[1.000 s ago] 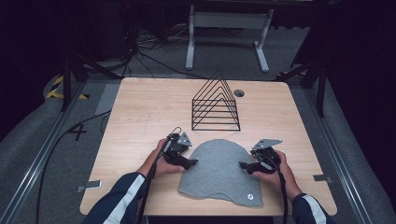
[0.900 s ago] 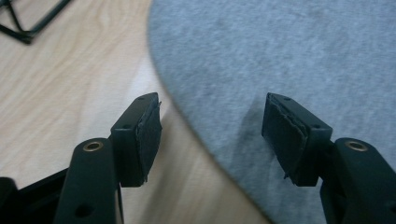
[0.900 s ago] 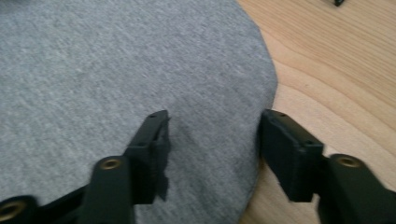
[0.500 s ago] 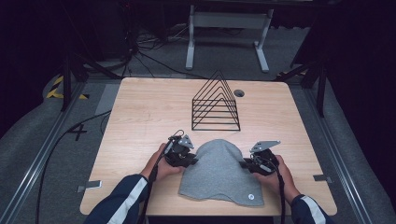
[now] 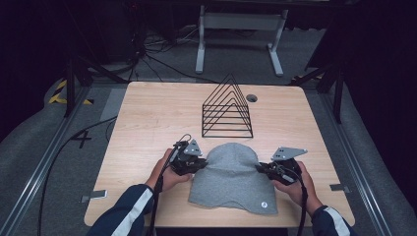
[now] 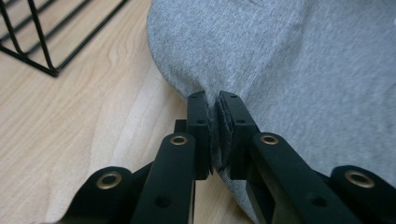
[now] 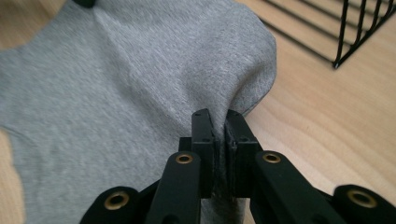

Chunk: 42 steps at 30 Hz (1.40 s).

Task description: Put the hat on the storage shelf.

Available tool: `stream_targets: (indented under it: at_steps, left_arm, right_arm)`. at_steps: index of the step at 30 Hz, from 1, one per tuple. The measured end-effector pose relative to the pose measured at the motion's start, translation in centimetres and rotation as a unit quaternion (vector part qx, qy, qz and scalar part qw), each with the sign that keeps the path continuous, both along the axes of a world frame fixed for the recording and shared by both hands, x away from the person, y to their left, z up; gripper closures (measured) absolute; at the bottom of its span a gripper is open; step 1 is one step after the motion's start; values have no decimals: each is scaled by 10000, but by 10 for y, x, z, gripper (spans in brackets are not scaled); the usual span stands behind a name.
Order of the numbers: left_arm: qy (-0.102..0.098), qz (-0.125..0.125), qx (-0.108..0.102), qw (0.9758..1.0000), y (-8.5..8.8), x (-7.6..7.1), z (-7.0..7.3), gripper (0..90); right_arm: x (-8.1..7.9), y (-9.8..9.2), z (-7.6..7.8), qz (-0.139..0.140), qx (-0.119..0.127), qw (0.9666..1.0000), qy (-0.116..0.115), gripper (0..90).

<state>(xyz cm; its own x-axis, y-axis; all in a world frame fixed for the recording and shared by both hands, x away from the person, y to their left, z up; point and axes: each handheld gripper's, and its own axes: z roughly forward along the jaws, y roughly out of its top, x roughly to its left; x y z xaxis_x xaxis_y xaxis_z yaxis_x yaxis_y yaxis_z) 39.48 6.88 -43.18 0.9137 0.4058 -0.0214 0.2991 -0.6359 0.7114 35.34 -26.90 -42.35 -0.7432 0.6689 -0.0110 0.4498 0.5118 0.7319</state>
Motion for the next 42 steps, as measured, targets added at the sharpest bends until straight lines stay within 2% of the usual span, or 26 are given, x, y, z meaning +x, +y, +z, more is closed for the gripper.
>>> stream_targets:
  at_steps: [3, 4, 6, 7, 9, 12, 15, 17, 18, 20, 21, 23, 25, 26, 27, 31, 32, 33, 34, 39, 42]
  left_arm:
    - [-120, -1, -21, 9999, 0, -1, 6, 837]
    - [-229, 3, -61, 9997, 1, -2, 12, 837]
    - [-279, 5, -75, 9996, 1, -2, 16, 837]
    - [-360, 46, -161, 9992, 0, -3, 23, 837]
    - [-337, 13, -190, 9992, 0, -3, 27, 838]
    - [-467, -55, -322, 9984, -2, -2, 43, 844]
    - [-661, -112, -313, 9973, -5, 0, 60, 845]
    - [-767, -122, -338, 9964, -7, 2, 73, 845]
    - [-860, -114, -382, 9955, -8, 4, 84, 846]
    - [-976, -97, -418, 9943, -11, 7, 96, 846]
    - [-976, -97, -418, 9943, -11, 7, 96, 847]
    - [-1047, -80, -549, 9930, -14, 11, 110, 847]
    - [-1149, -81, -571, 9917, -15, 15, 122, 848]
    - [-1137, -65, -668, 9913, -16, 17, 127, 849]
    - [-1241, -70, -633, 9902, -16, 20, 135, 849]
    - [-1408, 46, -856, 9863, -16, 29, 163, 850]
    - [-1502, 101, -884, 9846, -15, 33, 175, 851]
    - [-1502, 101, -884, 9846, -15, 33, 175, 851]
    - [-1562, 139, -889, 9836, -15, 35, 182, 851]
    - [-1757, 258, -927, 9797, -14, 50, 210, 852]
    - [-1823, 359, -939, 9781, -12, 59, 219, 852]
  right_arm:
    - [-3, 0, 7, 30, 3, 9999, -137, 846]
    - [-4, -1, 15, 58, 39, 9996, -259, 846]
    - [-6, -2, 22, 61, 77, 9992, -385, 847]
    - [-6, -3, 26, 64, 120, 9990, -419, 847]
    - [-6, -4, 30, 72, 141, 9988, -457, 847]
    - [-6, -8, 44, 72, 175, 9979, -615, 847]
    - [-4, -11, 63, 10, 197, 9966, -806, 848]
    - [-4, -11, 67, -3, 210, 9961, -856, 848]
    - [-2, -12, 81, -19, 184, 9947, -1007, 848]
    - [1, -12, 93, -37, 182, 9934, -1136, 848]
    - [1, -12, 93, -37, 182, 9934, -1136, 848]
    - [5, -12, 110, -82, 177, 9915, -1287, 848]
    - [9, -12, 124, -105, 183, 9895, -1428, 848]
    - [11, -12, 131, -128, 185, 9886, -1489, 848]
    - [13, -12, 138, -146, 211, 9880, -1524, 848]
    - [23, -12, 167, -227, 295, 9831, -1794, 849]
    - [27, -12, 179, -261, 385, 9811, -1880, 849]
    - [27, -12, 179, -261, 385, 9811, -1880, 849]
    - [33, -10, 192, -280, 405, 9787, -1991, 849]
    - [45, -5, 214, -317, 473, 9752, -2139, 849]
    - [54, -3, 226, -342, 555, 9747, -2137, 849]
